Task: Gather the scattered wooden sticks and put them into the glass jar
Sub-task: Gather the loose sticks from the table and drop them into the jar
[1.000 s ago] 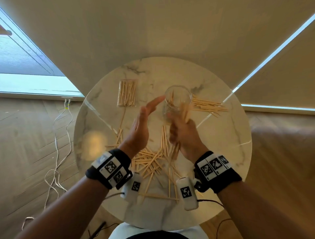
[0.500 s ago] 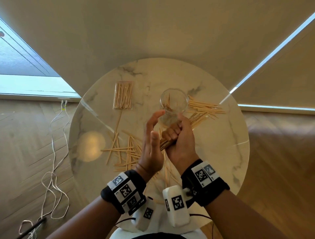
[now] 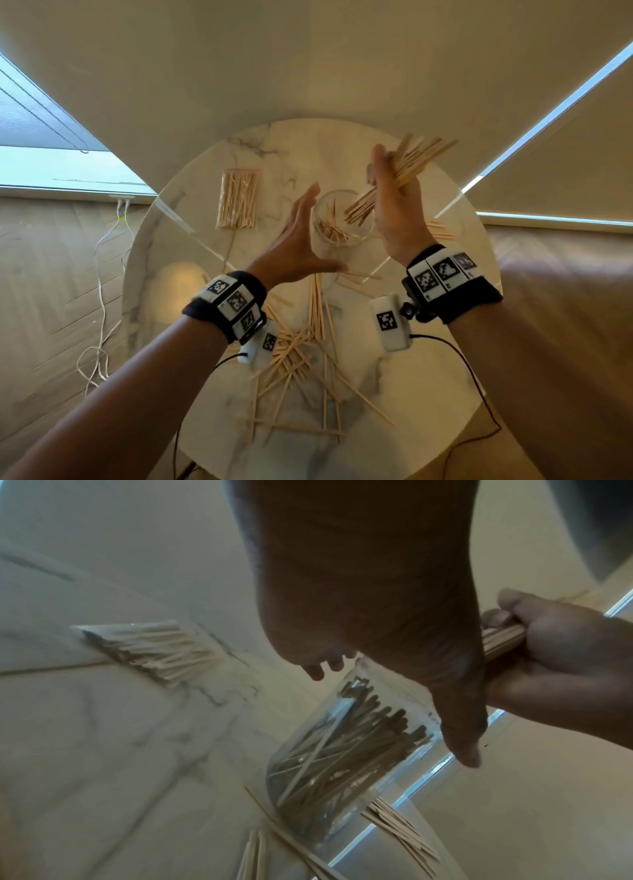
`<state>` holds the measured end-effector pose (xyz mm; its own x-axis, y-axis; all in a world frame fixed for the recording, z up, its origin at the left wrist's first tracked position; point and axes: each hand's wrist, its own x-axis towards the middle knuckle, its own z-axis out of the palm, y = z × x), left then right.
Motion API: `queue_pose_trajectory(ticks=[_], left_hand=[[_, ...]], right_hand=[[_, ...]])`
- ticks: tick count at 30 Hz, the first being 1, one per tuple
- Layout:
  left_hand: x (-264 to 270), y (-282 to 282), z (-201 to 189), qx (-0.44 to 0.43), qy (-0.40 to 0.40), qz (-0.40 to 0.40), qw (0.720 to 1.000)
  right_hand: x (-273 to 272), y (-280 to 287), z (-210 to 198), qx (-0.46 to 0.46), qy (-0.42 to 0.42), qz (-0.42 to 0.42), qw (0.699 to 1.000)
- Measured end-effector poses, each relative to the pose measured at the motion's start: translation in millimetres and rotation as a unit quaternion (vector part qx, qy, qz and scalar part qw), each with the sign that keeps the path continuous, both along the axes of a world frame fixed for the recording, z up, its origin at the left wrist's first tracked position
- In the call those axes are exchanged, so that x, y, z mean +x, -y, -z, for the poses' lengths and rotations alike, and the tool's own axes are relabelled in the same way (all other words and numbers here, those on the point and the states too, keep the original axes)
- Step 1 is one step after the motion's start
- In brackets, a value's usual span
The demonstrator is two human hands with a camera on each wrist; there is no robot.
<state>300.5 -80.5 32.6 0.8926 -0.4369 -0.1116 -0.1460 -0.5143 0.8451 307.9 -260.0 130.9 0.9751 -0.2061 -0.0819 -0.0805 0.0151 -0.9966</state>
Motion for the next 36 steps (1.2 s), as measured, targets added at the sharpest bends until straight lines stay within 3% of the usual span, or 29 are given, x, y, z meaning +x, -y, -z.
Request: queue_pose_trajectory(ticks=[2,5,9,13,16,17,20,23,25,31,34,36], left_hand=[[9,7,5,0.008,-0.01,-0.005,1.0],[16,8,14,-0.008,0.015,-0.035,0.999],[19,4,20,-0.038,0.04,-0.03,0.998],[19,3,24,-0.042,0.064,-0.033,0.997],[16,4,24,-0.054,0.063,-0.036,0.996],[16,4,24,-0.059,0.064,-0.034,0.996],[14,4,23,-0.073,0.059,-0.033,0.995],[14,3,23,-0.07,0.047,-0.037,0.996],[14,3,24,-0.067,0.042,-0.036,0.996],[13,5,21,-0.07,0.044,-0.038,0.996],[13,4,22,-0.078,0.045,-0.038,0.995],[13,4,22,-0.071,0.039,-0.04,0.996]], right_hand=[[7,-1,7,-0.135,0.002,-0.079,0.988],[14,5,17,-0.291,-0.003,-0.213,0.933],[24,20,15,-0.293,-0.041,-0.326,0.898],[39,25,8,-0.365,-0.067,-0.389,0.843],[44,14,6,-0.443,-0.012,-0.492,0.749],[48,14,2,-0.463,-0.019,-0.496,0.734],[57,19,-11,-0.457,-0.039,-0.463,0.758],[49,9,-2,-0.542,-0.011,-0.482,0.688],[42,3,9,-0.577,-0.022,-0.479,0.661],[47,4,4,-0.543,-0.027,-0.421,0.726],[44,-4,8,-0.52,-0.025,-0.506,0.687],[49,0,8,-0.551,-0.04,-0.524,0.648]])
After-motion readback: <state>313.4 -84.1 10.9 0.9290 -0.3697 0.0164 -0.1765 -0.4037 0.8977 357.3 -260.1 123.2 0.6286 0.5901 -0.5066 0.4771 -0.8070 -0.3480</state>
